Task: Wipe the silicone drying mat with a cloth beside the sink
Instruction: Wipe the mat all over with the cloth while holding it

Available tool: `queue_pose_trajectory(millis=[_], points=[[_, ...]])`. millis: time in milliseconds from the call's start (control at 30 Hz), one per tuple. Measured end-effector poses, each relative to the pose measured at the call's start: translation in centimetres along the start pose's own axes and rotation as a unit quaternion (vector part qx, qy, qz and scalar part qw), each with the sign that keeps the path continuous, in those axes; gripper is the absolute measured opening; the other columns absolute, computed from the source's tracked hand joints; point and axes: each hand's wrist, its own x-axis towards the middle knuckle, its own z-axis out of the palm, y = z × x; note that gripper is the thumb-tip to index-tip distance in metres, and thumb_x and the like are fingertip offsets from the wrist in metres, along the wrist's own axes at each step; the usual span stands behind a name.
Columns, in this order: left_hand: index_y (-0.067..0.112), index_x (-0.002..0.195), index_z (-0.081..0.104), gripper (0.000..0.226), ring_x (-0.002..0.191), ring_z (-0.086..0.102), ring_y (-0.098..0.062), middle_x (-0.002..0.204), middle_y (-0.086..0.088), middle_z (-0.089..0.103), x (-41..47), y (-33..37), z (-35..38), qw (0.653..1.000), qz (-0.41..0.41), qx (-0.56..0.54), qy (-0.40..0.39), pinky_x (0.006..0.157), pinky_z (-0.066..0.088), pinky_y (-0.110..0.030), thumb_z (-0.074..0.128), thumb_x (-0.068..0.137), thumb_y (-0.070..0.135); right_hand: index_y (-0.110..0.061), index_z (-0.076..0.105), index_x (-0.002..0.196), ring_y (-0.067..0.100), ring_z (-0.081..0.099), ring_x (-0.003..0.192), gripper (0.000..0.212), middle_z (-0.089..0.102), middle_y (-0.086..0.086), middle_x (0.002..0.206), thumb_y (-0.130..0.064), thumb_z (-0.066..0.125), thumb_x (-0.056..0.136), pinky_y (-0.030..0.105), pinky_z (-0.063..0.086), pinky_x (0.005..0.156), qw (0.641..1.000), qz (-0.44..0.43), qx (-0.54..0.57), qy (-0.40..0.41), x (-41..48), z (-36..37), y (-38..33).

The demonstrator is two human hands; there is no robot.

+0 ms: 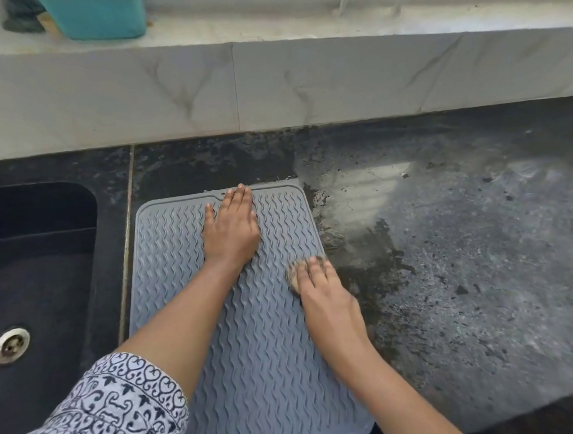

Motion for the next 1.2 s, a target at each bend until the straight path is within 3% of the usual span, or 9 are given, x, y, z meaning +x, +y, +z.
queue_pose_trajectory(millis=[100,167,300,500,667,733,800,1000,1200], points=[[0.022,0.152,0.014,0.054,0.147,0.006,-0.010,0.160,0.007,0.010,-0.3,0.2,-0.1,1.000,0.002,0.003,-0.002,0.118,0.003,-0.045,0.024,0.100,0.031,-0.009,0.043,0.135,0.026,0.040,0.132,0.045,0.043,0.011,0.143,-0.002,0.046,0.091,0.030,0.035,0.105,0.997,-0.031,0.025,-0.066,-1.5,-1.4,1.3],[0.021,0.152,0.014,0.054,0.147,0.007,-0.010,0.160,0.007,0.011,-0.1,0.3,-0.2,1.000,0.006,0.009,-0.001,0.118,0.003,-0.045,0.024,0.100,0.031,-0.015,0.047,0.128,0.022,0.046,0.122,0.036,0.050,0.005,0.135,-0.008,0.042,0.094,0.031,0.039,0.094,0.998,0.000,0.054,-0.039,1.0,-2.4,1.5],[0.021,0.152,0.016,0.054,0.147,0.008,-0.010,0.160,0.006,0.012,0.1,0.2,-0.3,1.000,0.002,0.007,0.001,0.118,0.003,-0.045,0.024,0.100,0.030,-0.016,0.030,0.145,0.025,0.018,0.143,0.048,0.027,0.008,0.153,-0.016,0.037,0.098,0.038,0.020,0.113,0.997,0.040,0.055,0.034,7.2,0.2,-0.1],[0.021,0.152,0.016,0.054,0.147,0.009,-0.010,0.160,0.007,0.012,0.1,0.3,-0.2,1.000,0.004,0.002,0.001,0.118,0.003,-0.045,0.025,0.100,0.030,-0.004,0.030,0.143,0.038,0.023,0.139,0.050,0.031,0.020,0.149,-0.002,0.038,0.094,0.043,0.030,0.111,0.998,0.011,0.007,0.055,5.7,2.3,0.3],[0.021,0.152,0.015,0.054,0.147,0.007,-0.010,0.160,0.007,0.011,-0.2,0.2,-0.3,1.000,0.005,0.004,-0.006,0.118,0.002,-0.044,0.025,0.100,0.031,-0.003,0.025,0.145,0.033,0.020,0.142,0.052,0.025,0.019,0.152,0.000,0.036,0.094,0.037,0.029,0.113,0.997,-0.022,-0.011,-0.077,-2.2,-0.4,0.4],[0.021,0.152,0.016,0.054,0.147,0.007,-0.010,0.160,0.006,0.011,-0.2,0.2,-0.5,1.000,0.009,-0.011,-0.015,0.118,0.001,-0.044,0.026,0.100,0.031,-0.009,0.044,0.134,0.029,0.041,0.130,0.044,0.045,0.013,0.139,0.001,0.043,0.090,0.035,0.038,0.101,0.995,-0.014,0.008,-0.097,-2.0,-1.9,1.0],[0.020,0.152,0.018,0.054,0.147,0.004,-0.011,0.160,0.004,0.010,-0.1,0.0,-1.2,0.997,0.017,-0.059,-0.049,0.118,-0.001,-0.046,0.032,0.100,0.029,-0.016,0.054,0.123,0.027,0.055,0.111,0.039,0.058,0.007,0.123,-0.001,0.047,0.088,0.037,0.045,0.086,0.997,0.004,0.037,-0.067,0.5,-3.3,1.0],[0.025,0.152,0.015,0.060,0.147,-0.004,-0.013,0.160,0.003,0.003,-5.5,-0.3,-3.1,0.993,0.028,-0.012,-0.112,0.115,-0.007,-0.046,0.036,0.099,0.042,-0.016,0.032,0.143,0.032,0.026,0.139,0.048,0.034,0.015,0.149,-0.016,0.031,0.095,0.045,0.031,0.109,0.999,-0.019,0.025,0.041,8.3,1.4,0.6],[0.034,0.151,-0.001,0.060,0.147,-0.011,-0.013,0.160,0.007,-0.009,-9.5,0.2,-1.0,0.996,-0.006,0.037,-0.085,0.115,-0.012,-0.045,0.019,0.098,0.054,-0.009,0.032,0.143,0.035,0.023,0.140,0.047,0.031,0.016,0.150,-0.010,0.036,0.095,0.044,0.035,0.106,0.997,-0.024,-0.001,0.067,7.9,2.2,0.6]])
